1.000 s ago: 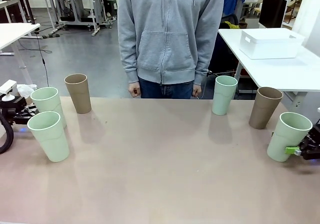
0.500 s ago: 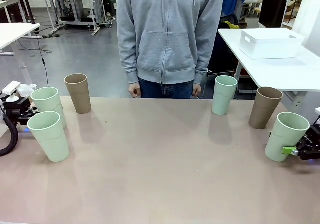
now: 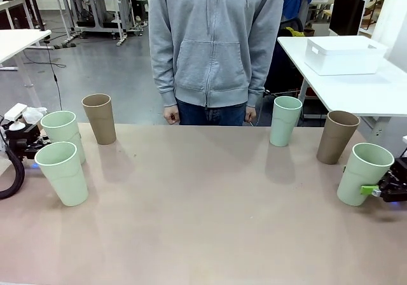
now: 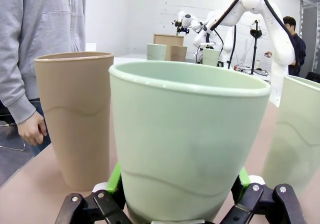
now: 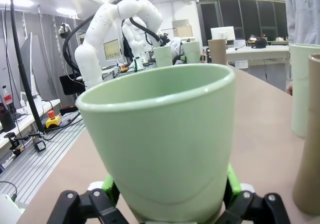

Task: Stack the cups and store them in the basket.
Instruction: Pick up two Reusable plastic cups , one in each hand.

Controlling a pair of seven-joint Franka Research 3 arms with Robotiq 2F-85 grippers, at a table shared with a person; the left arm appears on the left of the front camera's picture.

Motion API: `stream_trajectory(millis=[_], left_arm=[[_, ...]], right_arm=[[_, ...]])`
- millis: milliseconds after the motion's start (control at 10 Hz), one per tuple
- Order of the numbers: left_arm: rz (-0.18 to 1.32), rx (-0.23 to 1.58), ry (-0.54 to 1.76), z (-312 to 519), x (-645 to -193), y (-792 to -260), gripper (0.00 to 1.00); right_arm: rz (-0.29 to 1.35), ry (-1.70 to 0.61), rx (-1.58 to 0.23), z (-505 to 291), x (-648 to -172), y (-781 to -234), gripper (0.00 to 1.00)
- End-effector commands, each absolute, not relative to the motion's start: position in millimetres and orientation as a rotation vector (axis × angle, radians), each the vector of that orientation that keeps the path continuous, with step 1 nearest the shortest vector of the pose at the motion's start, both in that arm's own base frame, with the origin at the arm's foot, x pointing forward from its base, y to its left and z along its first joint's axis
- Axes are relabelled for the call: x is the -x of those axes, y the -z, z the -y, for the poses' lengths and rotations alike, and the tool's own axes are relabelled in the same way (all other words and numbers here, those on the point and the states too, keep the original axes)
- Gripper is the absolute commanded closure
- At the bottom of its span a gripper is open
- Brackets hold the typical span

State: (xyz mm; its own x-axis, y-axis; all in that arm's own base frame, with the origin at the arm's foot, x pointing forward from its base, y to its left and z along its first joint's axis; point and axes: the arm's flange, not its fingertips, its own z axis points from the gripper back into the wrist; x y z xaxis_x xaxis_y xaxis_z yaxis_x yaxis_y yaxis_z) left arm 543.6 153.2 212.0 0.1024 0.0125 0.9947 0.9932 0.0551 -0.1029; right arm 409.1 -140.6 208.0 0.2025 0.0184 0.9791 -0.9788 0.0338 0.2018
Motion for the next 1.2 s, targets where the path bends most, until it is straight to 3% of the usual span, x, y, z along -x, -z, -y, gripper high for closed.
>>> stream_trajectory(millis=[0, 300, 400, 500, 600, 700, 800, 900, 1000, 1100], left_arm=[[1.222, 1.223, 1.078, -145.7, -535.8, -220.4, 0.0], [1.228, 1.235, 1.07, -146.9, -535.7, -223.0, 0.0], [1.222, 1.242, 1.075, -146.6, -535.1, -222.5, 0.19], [1.216, 1.244, 1.076, -146.7, -535.1, -222.0, 0.19], [1.216, 1.247, 1.079, -146.9, -535.2, -221.7, 0.38], [1.216, 1.246, 1.08, -147.0, -535.0, -221.8, 0.24], [1.218, 1.244, 1.082, -147.3, -535.1, -222.5, 0.57], [1.224, 1.24, 1.078, -147.6, -534.9, -223.4, 0.43], [1.219, 1.251, 1.059, -146.7, -535.3, -225.9, 0.76], [1.183, 1.241, 1.079, -150.8, -540.0, -216.5, 0.76]], right_arm=[[1.073, -1.017, -1.264, 139.0, -410.1, -217.7, 0.0], [1.072, -1.011, -1.274, 140.8, -410.5, -219.8, 0.0], [1.067, -1.012, -1.271, 142.5, -410.0, -219.6, 0.2], [1.065, -1.008, -1.276, 142.7, -410.6, -219.4, 0.2], [1.067, -1.006, -1.279, 143.4, -410.5, -219.8, 0.2], [1.069, -1.005, -1.279, 143.9, -410.7, -220.5, 0.25], [1.072, -1.002, -1.28, 144.8, -411.2, -220.7, 0.33], [1.071, -0.999, -1.281, 145.1, -411.3, -220.4, 0.45], [1.054, -1.032, -1.268, 145.6, -410.4, -220.3, 0.53], [1.065, -1.037, -1.266, 143.8, -407.9, -210.7, 0.53]])
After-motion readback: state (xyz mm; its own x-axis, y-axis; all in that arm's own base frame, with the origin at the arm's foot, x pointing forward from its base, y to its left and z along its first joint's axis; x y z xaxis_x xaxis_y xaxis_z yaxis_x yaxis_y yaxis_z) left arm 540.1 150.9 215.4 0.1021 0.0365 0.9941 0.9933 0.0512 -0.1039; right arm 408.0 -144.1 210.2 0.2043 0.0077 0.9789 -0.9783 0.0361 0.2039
